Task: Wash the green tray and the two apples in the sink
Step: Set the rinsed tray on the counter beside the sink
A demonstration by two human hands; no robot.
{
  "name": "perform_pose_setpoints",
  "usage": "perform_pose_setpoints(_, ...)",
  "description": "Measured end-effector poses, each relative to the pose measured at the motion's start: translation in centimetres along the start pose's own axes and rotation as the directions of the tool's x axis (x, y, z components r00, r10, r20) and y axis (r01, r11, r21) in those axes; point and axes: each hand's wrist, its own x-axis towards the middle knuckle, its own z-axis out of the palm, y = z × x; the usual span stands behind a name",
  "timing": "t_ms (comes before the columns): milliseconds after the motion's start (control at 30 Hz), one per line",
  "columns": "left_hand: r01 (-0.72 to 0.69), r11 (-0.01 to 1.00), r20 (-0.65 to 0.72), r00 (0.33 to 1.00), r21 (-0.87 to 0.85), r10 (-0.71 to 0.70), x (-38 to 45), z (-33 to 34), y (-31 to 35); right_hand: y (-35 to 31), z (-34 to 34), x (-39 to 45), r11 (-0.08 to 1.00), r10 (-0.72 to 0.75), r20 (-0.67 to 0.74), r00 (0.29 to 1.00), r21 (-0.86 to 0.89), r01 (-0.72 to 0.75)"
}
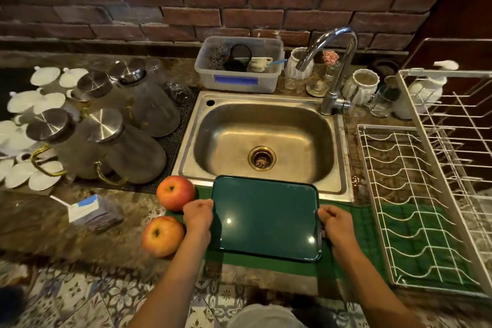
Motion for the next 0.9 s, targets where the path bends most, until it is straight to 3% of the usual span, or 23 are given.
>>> perform_pose_setpoints(200, 0.038, 0.988, -0.128, 0.992, 0.153, -0.018, -0.6, -0.7, -1.4, 0.5, 1.3, -1.2, 0.993, -0.044, 0.010, 0.999, -0.112, 0.045)
perform_pose_setpoints(600, -0.082, 0.935, -0.090, 0.989, 0.346, 0.119, -1.7, -1.3, -2.2, 0.6, 1.5, -2.1, 0.924, -0.127, -0.059, 0.990, -0.371, 0.097)
perform_pose_setpoints(900, -0.076, 0.927, -0.088, 0.989, 0.368, 0.116, -1.7, -1.2, -2.0, 0.6, 1.1, -2.6, 0.910, -0.134, -0.026, 0.991, -0.399, 0.112)
